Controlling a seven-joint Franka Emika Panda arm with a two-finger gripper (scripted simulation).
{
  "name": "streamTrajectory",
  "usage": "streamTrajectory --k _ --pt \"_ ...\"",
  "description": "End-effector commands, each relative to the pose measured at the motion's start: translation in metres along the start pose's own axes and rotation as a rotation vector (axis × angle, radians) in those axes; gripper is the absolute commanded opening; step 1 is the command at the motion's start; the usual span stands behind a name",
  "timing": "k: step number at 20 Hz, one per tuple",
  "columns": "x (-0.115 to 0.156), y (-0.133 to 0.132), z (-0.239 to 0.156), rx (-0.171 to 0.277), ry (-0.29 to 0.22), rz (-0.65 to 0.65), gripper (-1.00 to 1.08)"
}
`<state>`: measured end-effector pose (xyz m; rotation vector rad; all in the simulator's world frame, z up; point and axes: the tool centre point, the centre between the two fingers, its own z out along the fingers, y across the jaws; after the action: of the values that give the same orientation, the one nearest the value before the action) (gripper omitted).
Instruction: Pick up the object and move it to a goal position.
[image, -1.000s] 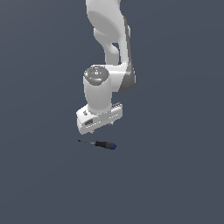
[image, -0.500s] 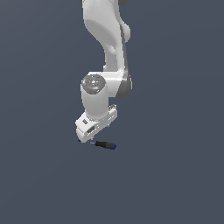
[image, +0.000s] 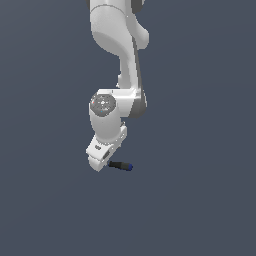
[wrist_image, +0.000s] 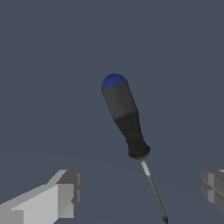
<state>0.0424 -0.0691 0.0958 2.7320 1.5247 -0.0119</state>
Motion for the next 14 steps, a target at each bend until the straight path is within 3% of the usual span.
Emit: streamTrajectory --k 1,14 --pt "-0.001 0.003 0.005 0.001 0.002 -0.067 1.00" --pt "-0.006 0.015 0.026 0.005 0.011 -0.327 1.00"
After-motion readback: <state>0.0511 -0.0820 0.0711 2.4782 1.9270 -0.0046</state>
